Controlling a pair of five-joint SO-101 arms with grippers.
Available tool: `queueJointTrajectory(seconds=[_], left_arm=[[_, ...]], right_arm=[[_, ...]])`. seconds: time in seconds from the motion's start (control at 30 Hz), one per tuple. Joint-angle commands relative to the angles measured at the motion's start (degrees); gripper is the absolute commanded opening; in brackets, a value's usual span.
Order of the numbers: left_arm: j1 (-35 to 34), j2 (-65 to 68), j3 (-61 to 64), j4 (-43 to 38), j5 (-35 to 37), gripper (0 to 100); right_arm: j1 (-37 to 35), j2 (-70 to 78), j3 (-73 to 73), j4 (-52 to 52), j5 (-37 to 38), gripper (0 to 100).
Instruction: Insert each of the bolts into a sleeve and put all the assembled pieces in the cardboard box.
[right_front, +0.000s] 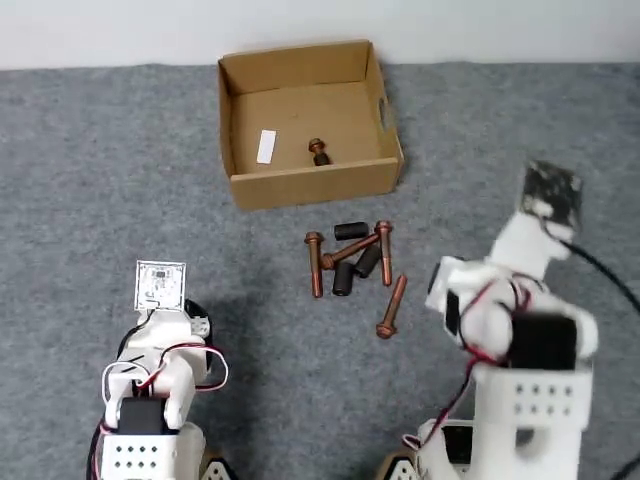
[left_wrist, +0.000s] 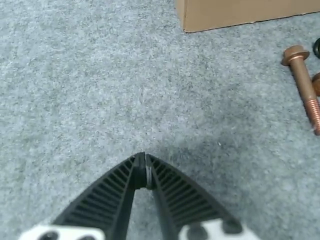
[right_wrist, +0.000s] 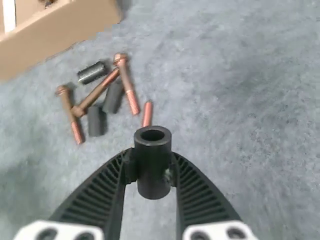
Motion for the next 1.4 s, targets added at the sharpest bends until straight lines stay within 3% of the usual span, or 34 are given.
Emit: queueJointTrajectory(seconds=[0.0,0.1,0.23,0.5,0.77,0.9,1.1,1.37], left_arm=[[0.0,-0.5,-0.6,-1.2,0.1,1],[0.0,-0.4,-1.6,-0.7,0.1,1],[1.1,-0.2,-10.3,7.6,0.2,1],[9.5,3.4,-26.1,18.2,0.4,1],[17.3,36.4,-53.0,26.3,12.4,1],[22.3,56.5,-66.7,29.2,16.3,1],[27.2,78.0,-80.2,29.1,17.5,1],[28.5,94.6,-92.8,29.0,17.5,1]], right_arm=[[2.9,-8.3,9.4,-7.0,0.1,0.9],[4.2,-15.2,18.3,-12.5,4.0,0.9],[5.2,-25.8,27.3,-18.2,7.5,0.9],[5.2,-44.8,38.2,-18.6,10.5,0.8],[5.3,-47.7,39.2,-18.6,10.6,0.8],[5.3,-48.0,39.2,-18.5,16.1,0.8],[5.3,-48.0,39.2,-18.5,16.7,0.9],[5.3,-48.0,39.3,-17.2,16.6,0.9]])
